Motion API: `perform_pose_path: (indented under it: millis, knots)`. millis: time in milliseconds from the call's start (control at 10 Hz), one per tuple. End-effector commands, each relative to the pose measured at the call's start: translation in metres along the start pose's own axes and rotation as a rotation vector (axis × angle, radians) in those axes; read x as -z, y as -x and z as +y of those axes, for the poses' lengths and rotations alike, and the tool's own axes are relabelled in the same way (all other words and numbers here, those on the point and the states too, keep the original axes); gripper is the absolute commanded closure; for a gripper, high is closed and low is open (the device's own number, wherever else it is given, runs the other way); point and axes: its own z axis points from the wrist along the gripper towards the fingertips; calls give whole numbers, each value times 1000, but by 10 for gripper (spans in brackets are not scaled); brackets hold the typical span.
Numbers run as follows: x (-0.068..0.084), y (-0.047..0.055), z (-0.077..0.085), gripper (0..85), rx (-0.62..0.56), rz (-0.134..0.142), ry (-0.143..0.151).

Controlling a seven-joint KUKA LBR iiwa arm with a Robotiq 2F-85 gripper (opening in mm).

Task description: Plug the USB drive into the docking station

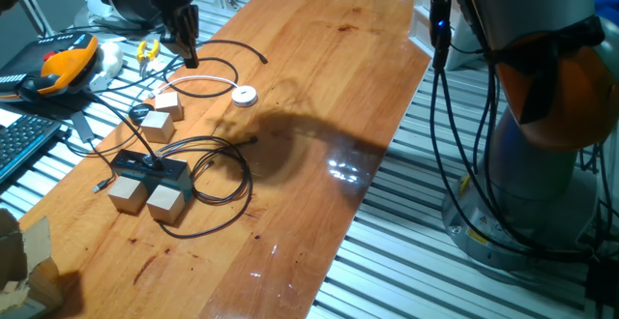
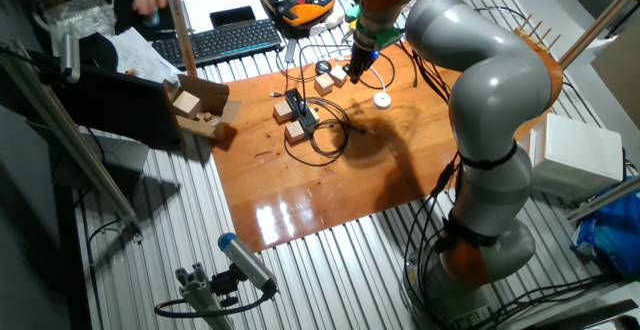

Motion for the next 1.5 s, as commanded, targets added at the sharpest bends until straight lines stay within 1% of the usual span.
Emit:
perform_pose_path:
  millis: [0,300,400,700,1400]
  knots:
    - [0,0,0,850,0,1,3]
    - [-1,1,3,850,5,10,13]
    - [-1,1,4,850,6,9,15]
    - [-2,2,5,850,4,5,14]
    - [-2,2,5,850,4,7,16]
